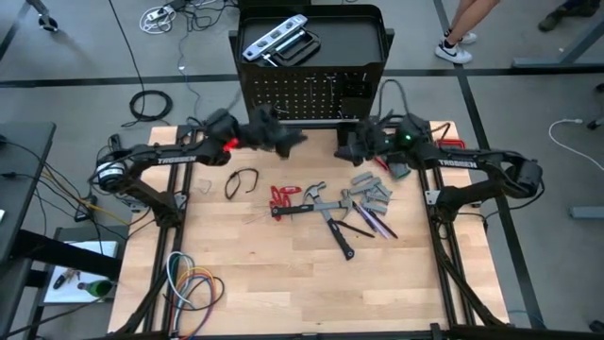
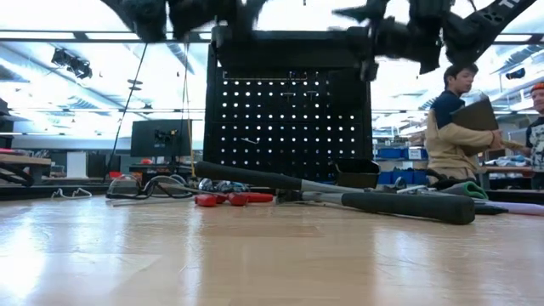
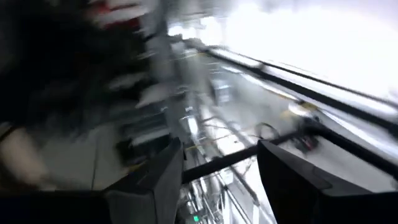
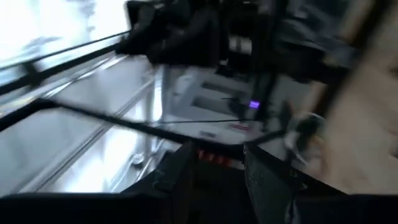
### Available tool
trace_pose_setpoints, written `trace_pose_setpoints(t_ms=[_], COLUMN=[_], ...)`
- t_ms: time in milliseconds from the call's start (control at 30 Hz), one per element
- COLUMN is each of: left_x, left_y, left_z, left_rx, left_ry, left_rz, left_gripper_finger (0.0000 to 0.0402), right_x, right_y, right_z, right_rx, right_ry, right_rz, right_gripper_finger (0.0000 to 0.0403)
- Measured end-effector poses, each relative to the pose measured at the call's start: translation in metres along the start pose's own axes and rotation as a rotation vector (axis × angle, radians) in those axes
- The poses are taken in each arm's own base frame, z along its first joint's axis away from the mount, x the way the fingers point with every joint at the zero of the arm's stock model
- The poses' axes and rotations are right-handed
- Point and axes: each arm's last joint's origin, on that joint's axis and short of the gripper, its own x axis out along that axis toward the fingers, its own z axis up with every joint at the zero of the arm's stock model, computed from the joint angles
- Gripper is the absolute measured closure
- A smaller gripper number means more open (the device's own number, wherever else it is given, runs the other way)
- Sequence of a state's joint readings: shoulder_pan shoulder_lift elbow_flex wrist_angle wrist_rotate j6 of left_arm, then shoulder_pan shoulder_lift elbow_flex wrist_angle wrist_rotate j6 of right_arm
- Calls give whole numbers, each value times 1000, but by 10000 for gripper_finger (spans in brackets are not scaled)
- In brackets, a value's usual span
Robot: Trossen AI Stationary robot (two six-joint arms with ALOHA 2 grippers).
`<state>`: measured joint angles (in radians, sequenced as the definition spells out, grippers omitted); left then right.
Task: Hang tools onto peg board
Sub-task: Remove the spirit level from the top of the peg board
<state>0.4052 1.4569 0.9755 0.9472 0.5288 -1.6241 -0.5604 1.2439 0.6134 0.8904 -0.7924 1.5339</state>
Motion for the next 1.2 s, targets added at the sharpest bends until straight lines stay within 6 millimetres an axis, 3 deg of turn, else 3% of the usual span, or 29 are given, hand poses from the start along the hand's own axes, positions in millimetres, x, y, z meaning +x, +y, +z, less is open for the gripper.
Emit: trace_pose_setpoints(t_ms=[133,400,600,800,967,1200], left_x=[21,39,47,32,5,-14], left_y=[-40,-77,-132,-167,-174,-182], left_z=[11,41,57,79,104,121], left_rx=[198,469,789,923,888,902], left_ry=[-13,9,-47,-318,-454,-529], left_rz=[-41,424,369,459,666,709], left_gripper_finger=[200,200,200,200,200,200], right_x=[4,1,-4,-10,-18,-31], right_y=[23,53,77,110,134,166], right_z=[-6,1,17,34,50,68], right_rx=[-104,-227,-304,-497,-634,-789], right_ry=[18,44,60,-17,-94,-178], right_rz=[96,161,182,217,174,82], right_gripper_finger=[264,271,272,273,274,274])
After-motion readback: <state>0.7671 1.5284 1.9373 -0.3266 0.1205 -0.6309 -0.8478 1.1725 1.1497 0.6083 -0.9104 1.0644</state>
